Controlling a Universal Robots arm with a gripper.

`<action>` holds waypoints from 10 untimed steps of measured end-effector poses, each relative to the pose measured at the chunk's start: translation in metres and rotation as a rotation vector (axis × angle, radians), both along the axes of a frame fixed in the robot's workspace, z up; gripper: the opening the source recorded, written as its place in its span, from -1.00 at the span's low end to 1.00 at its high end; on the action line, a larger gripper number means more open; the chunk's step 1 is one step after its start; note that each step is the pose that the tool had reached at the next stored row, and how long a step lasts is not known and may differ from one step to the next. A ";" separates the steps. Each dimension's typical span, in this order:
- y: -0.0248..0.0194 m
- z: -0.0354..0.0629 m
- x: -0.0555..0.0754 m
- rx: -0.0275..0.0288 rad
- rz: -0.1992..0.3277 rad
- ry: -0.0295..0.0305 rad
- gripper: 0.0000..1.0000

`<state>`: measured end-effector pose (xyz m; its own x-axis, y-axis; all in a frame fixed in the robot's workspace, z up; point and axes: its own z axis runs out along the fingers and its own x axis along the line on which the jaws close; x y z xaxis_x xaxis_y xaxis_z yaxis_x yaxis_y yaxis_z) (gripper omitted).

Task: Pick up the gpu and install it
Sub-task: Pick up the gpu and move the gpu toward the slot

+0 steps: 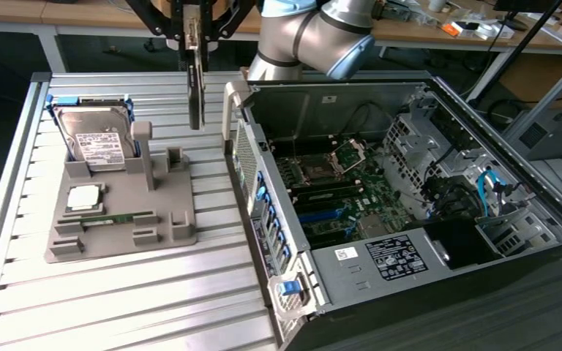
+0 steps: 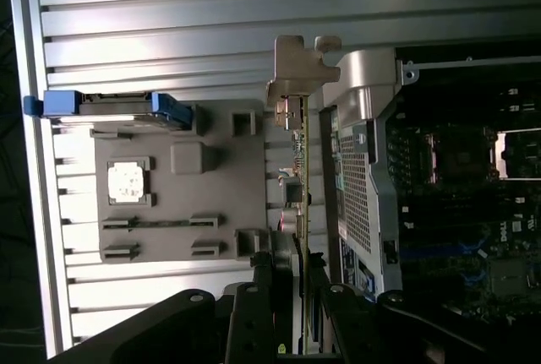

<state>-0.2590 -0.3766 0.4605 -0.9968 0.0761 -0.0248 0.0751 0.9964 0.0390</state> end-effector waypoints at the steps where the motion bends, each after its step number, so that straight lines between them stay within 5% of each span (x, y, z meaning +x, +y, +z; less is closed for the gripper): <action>1: -0.0013 0.0000 0.002 0.0000 0.000 0.0000 -0.47; 10: -0.0064 -0.0001 0.008 0.0000 0.000 0.0001 -0.47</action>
<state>-0.2512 -0.3831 0.4603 -0.9968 0.0761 -0.0247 0.0751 0.9964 0.0390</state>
